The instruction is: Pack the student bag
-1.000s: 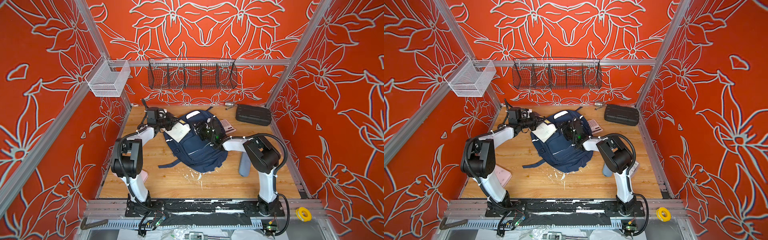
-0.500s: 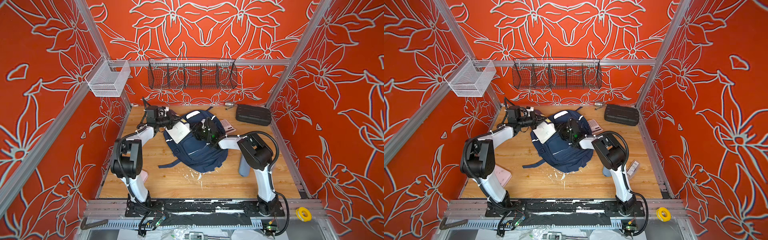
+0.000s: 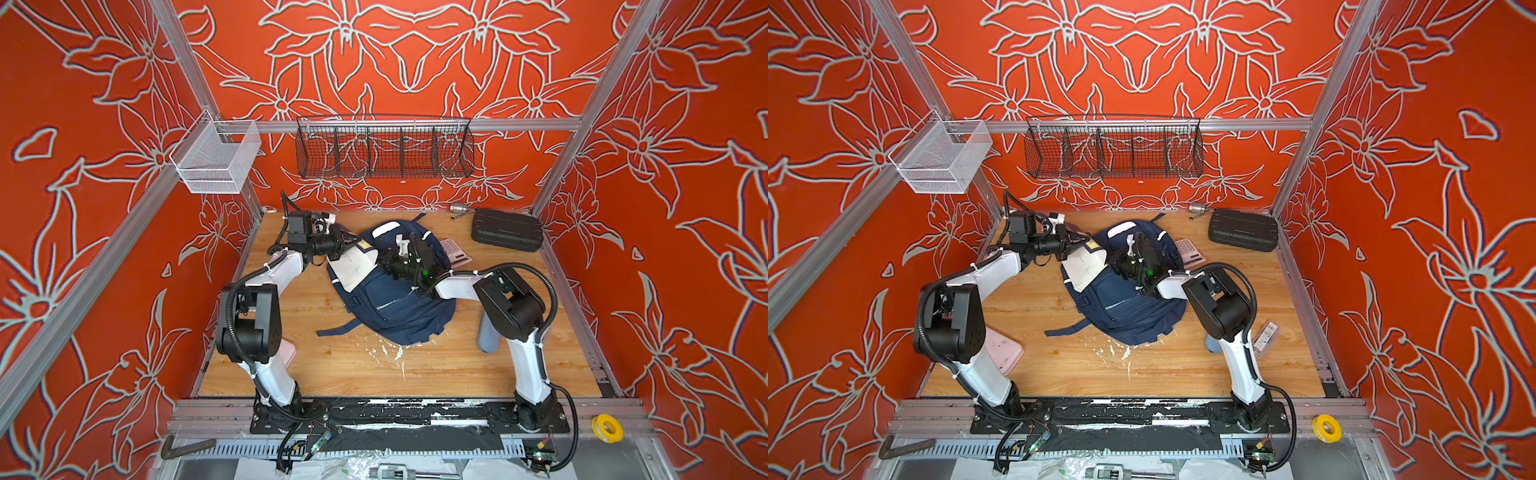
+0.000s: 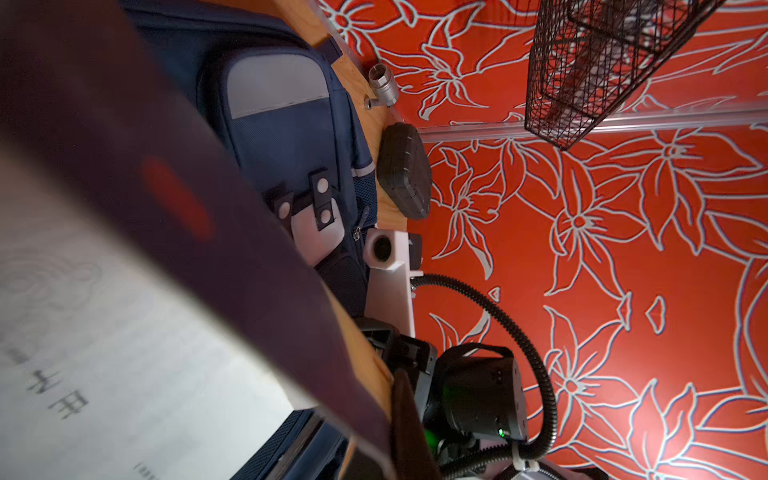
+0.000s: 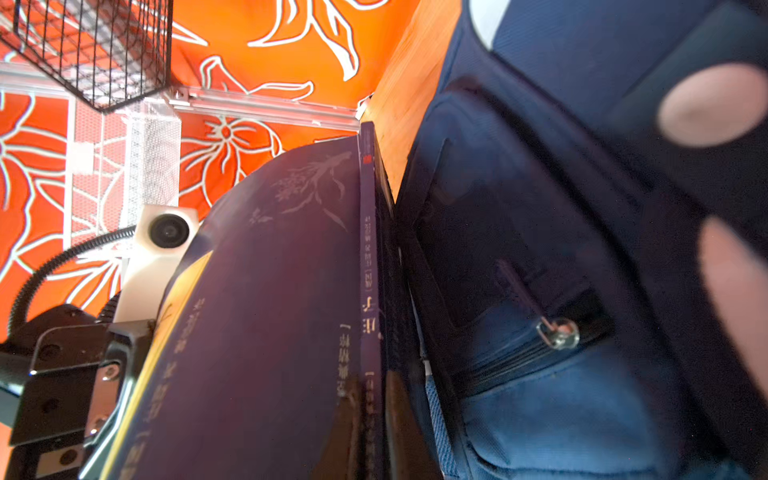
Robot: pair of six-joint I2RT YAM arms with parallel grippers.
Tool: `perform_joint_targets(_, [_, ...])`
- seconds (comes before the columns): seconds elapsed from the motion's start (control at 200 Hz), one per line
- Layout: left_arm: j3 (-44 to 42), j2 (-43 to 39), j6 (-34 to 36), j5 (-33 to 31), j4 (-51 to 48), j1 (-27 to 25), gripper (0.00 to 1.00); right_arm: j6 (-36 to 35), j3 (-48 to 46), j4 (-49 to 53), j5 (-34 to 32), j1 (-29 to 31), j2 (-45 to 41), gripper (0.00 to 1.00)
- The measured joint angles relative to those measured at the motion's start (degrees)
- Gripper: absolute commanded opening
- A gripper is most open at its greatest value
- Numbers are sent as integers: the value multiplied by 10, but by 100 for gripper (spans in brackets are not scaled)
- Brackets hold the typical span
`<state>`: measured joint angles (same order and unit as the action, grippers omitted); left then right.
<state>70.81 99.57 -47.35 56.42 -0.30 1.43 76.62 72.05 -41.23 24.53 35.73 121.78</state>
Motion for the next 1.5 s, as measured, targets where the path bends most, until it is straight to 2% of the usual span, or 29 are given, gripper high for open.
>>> perform_joint_targets(0.03, [6,-4,17,2,-23,2,55,-6,0,7,0,0,0,0])
perform_joint_targets(0.11, [19,-18,57,1,-82,11,74,-23,0,33,0,-1,-1,0])
perform_joint_targets(0.215, [33,-43,118,-12,-170,31,83,-45,0,59,0,-5,-8,0])
perform_joint_targets(0.39, [51,-84,224,-73,-304,76,91,-95,3,114,0,-8,-45,0])
perform_joint_targets(0.56, [50,-126,305,-172,-391,76,92,-154,33,170,12,-8,-65,0])
perform_joint_targets(0.656, [32,-169,345,-219,-396,75,90,-199,56,215,28,-9,-75,0])
perform_joint_targets(0.781, [-10,-225,403,-238,-356,75,87,-280,111,300,56,-13,-85,0])
perform_joint_targets(1.051, [-40,-209,571,-200,-223,75,89,-473,247,491,99,-23,-115,0])
perform_joint_targets(1.266, [11,-151,711,-121,-217,81,92,-599,309,611,123,-31,-128,0])
perform_joint_targets(1.501, [57,-101,787,-7,-232,118,93,-673,323,691,151,-50,-140,0])
